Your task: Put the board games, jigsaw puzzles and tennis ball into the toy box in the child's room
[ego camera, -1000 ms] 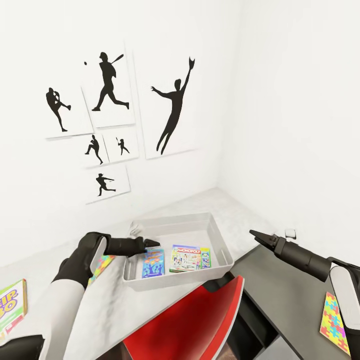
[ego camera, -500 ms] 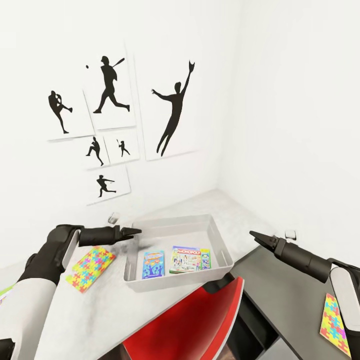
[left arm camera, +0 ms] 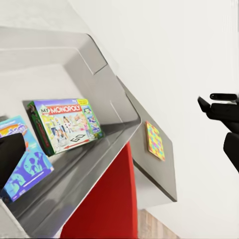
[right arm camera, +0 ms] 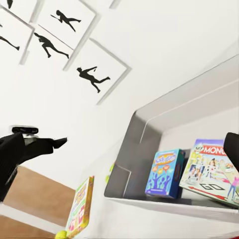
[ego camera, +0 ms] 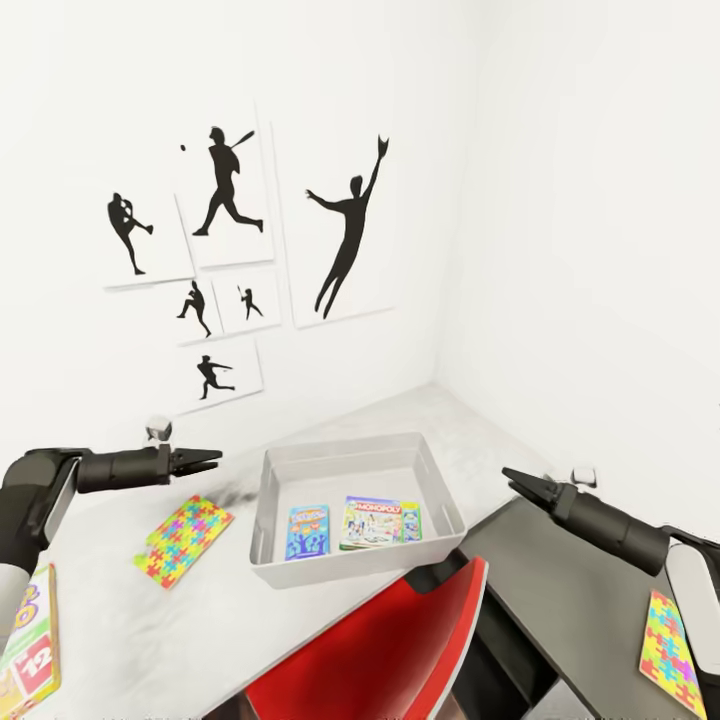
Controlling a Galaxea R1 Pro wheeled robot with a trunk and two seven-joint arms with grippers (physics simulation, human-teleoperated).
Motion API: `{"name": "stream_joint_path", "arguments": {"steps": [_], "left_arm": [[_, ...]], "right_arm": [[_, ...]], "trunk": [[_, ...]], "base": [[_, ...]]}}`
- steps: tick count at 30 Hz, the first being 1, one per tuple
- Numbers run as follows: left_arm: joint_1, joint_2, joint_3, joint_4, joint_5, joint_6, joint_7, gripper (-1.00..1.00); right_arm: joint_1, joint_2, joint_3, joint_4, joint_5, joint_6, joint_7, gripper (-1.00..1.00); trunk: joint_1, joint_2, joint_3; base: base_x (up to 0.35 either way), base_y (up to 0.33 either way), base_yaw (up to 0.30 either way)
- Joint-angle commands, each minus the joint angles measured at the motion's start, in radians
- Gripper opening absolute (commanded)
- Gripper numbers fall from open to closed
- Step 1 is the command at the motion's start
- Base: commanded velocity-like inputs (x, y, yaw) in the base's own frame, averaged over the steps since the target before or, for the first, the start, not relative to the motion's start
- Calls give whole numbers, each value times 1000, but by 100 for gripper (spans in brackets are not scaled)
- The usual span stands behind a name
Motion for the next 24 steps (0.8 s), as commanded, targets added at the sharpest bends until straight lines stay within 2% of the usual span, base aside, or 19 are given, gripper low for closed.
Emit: {"name": "stream_joint_path", "arguments": {"steps": [1,6,7,12,19,20,24], "left_arm": [[0,10,1,2,1,9,-10,100],[2,43,10,6,1,5,-37,100],[3,57,17,7,1,5,-45,100],[5,93,37,12,1,3,-62,100],[27,136,52,22,1,-13,-89,100],[39,149,55,29,2,-31,-96,100],[58,169,65,59,3,-80,-96,100]], "right_arm": [[3,0,-5,-1,5,4,15,100],[25,0,-41,-2,5,4,67,100],[35,0,-62,-3,5,4,89,100],[66,1,-110,-5,5,4,140,100],[105,1,-136,-6,6,1,185,100],[117,1,-140,-6,6,-2,194,100],[143,2,-148,-7,5,-7,222,100]], "trunk": [[1,-2,-1],[1,-2,7],[1,-2,9],[1,-2,17],[1,-2,28],[1,-2,29],[1,-2,35]], "base": [[-91,47,0],[-119,68,0],[-72,36,0],[-39,19,0],[-11,5,0],[-3,2,0],[-2,1,0]]}}
